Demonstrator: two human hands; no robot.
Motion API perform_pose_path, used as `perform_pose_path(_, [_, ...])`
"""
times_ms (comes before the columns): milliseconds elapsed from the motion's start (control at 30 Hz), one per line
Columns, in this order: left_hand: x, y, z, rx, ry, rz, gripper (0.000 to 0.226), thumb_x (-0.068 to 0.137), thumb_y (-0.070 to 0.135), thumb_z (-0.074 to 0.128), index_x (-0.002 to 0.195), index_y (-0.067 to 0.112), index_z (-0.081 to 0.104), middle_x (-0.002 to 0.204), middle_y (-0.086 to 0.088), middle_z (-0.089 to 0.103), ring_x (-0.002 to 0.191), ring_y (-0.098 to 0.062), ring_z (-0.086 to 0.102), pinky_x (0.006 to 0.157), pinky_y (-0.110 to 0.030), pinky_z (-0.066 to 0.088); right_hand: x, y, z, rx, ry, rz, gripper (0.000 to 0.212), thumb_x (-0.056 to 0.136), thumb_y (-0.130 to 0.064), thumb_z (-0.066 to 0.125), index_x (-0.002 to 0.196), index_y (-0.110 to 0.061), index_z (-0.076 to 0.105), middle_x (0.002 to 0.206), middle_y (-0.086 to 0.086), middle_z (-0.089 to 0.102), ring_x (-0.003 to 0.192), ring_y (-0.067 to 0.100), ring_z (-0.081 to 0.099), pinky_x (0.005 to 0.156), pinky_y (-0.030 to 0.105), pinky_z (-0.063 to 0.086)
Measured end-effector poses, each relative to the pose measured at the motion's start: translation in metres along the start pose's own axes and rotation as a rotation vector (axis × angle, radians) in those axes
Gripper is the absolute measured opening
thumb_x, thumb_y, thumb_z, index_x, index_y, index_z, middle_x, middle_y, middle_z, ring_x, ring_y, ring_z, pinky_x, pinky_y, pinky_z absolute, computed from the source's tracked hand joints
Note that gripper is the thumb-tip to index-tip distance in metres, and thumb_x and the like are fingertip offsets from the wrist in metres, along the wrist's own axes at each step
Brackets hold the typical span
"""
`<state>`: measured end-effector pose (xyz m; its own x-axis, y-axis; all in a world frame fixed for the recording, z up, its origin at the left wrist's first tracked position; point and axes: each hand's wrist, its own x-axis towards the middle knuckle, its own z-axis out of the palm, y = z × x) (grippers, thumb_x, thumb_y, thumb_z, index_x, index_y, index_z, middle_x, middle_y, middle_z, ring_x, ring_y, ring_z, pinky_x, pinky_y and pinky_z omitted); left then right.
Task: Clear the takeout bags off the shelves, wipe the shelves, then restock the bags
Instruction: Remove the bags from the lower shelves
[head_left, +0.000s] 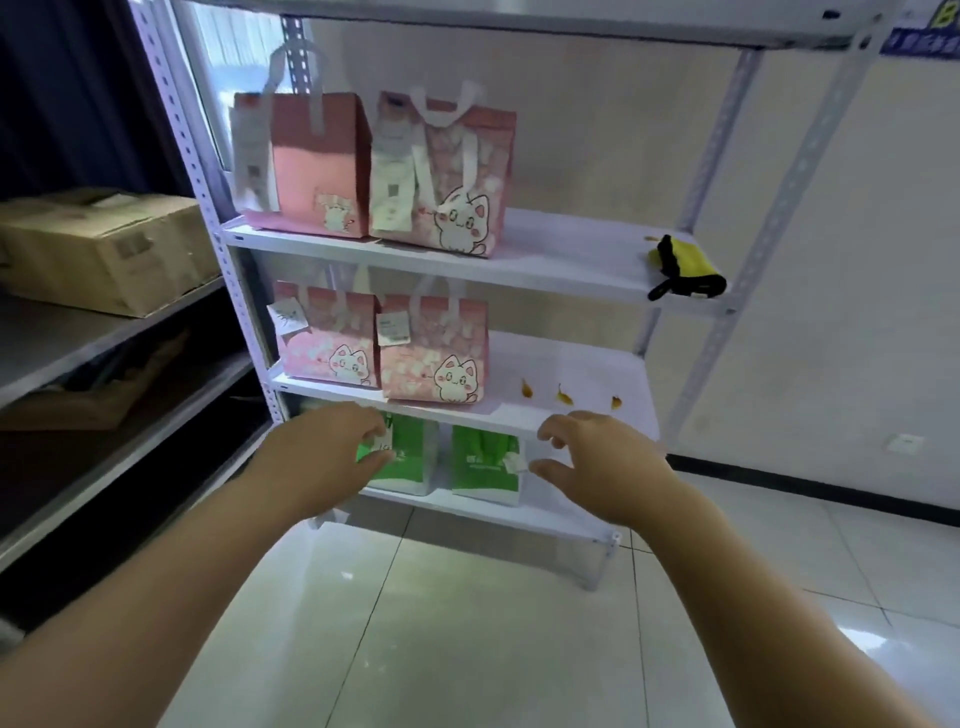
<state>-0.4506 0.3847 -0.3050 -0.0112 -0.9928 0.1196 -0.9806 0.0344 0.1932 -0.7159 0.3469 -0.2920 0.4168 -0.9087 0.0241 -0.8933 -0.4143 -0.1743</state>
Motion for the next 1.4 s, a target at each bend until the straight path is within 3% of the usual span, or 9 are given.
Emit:
perform_pose_path(267, [0.032, -0.104, 0.022, 0.002, 0.052, -0.134, 0.023, 0.083, 0.048, 0.058, 0.102, 0.033, 0.057, 0.083, 0.018, 0.046, 0.075, -0.008, 0.049, 0.062, -0.025, 0.038, 0.1, -0.05, 0.038, 0.077, -0.036, -0.052, 0.041, 0.088, -0.045, 0.056, 0.124, -0.027, 0.05, 0.12, -0.003, 0.058, 0.104, 0.017, 0.056, 0.087, 0.037, 0.05])
perform_pose_path(400, [0.074, -0.151, 0.025, 0.014, 0.04, -0.18, 0.024, 0.081, 0.05, 0.059, 0.098, 0.034, 0.058, 0.084, 0.018, 0.05, 0.075, -0.008, 0.055, 0.066, -0.028, 0.05, 0.164, -0.066, 0.056, 0.131, -0.032, -0.055, 0.043, 0.088, -0.045, 0.055, 0.126, -0.026, 0.049, 0.122, -0.002, 0.058, 0.106, 0.019, 0.055, 0.088, 0.039, 0.049])
perform_pose_path(567, [0.134, -0.2, 0.024, 0.016, 0.04, -0.224, 0.022, 0.081, 0.048, 0.062, 0.096, 0.032, 0.057, 0.091, 0.013, 0.059, 0.077, -0.011, 0.057, 0.065, -0.03, 0.053, 0.245, -0.088, 0.067, 0.174, -0.044, -0.058, 0.044, 0.09, -0.042, 0.055, 0.129, -0.024, 0.048, 0.125, -0.002, 0.057, 0.108, 0.019, 0.055, 0.089, 0.035, 0.047])
perform_pose_path(833, [0.194, -0.277, 0.052, -0.074, -0.04, -0.316, 0.015, 0.085, 0.045, 0.057, 0.096, 0.035, 0.054, 0.092, 0.017, 0.055, 0.084, -0.008, 0.056, 0.062, -0.025, 0.041, 0.343, -0.121, 0.094, 0.179, -0.121, -0.04, 0.042, 0.09, -0.044, 0.054, 0.129, -0.028, 0.047, 0.125, -0.005, 0.056, 0.109, 0.017, 0.054, 0.089, 0.037, 0.048])
perform_pose_path(933, [0.222, -0.308, 0.066, -0.124, -0.058, -0.319, 0.015, 0.085, 0.045, 0.058, 0.094, 0.034, 0.055, 0.093, 0.014, 0.058, 0.082, -0.008, 0.057, 0.064, -0.025, 0.045, 0.374, -0.134, 0.105, 0.176, -0.136, -0.007, 0.041, 0.089, -0.042, 0.055, 0.128, -0.029, 0.048, 0.126, -0.006, 0.056, 0.11, 0.016, 0.053, 0.088, 0.035, 0.048])
perform_pose_path(1167, [0.294, -0.373, 0.103, -0.278, -0.077, -0.283, 0.032, 0.084, 0.041, 0.062, 0.112, 0.026, 0.057, 0.103, 0.006, 0.061, 0.084, -0.012, 0.058, 0.074, -0.029, 0.049, 0.442, -0.161, 0.141, 0.19, -0.113, 0.167, 0.051, 0.09, -0.039, 0.056, 0.137, -0.025, 0.042, 0.137, 0.001, 0.05, 0.121, 0.021, 0.048, 0.099, 0.039, 0.043])
perform_pose_path(1300, [0.319, -0.399, 0.136, -0.313, -0.099, -0.226, 0.049, 0.086, 0.035, 0.061, 0.131, 0.02, 0.046, 0.125, 0.001, 0.053, 0.107, -0.017, 0.055, 0.087, -0.029, 0.043, 0.478, -0.169, 0.168, 0.167, -0.104, 0.235, 0.056, 0.089, -0.038, 0.057, 0.139, -0.021, 0.037, 0.138, 0.003, 0.044, 0.125, 0.024, 0.041, 0.102, 0.04, 0.039])
perform_pose_path(1400, [0.336, -0.422, 0.164, -0.364, -0.104, -0.204, 0.058, 0.086, 0.034, 0.062, 0.138, 0.02, 0.039, 0.134, 0.0, 0.046, 0.121, -0.018, 0.048, 0.097, -0.029, 0.039, 0.504, -0.171, 0.19, 0.11, -0.076, 0.276, 0.069, 0.089, -0.042, 0.057, 0.146, -0.019, 0.025, 0.148, 0.004, 0.03, 0.135, 0.025, 0.027, 0.109, 0.04, 0.029])
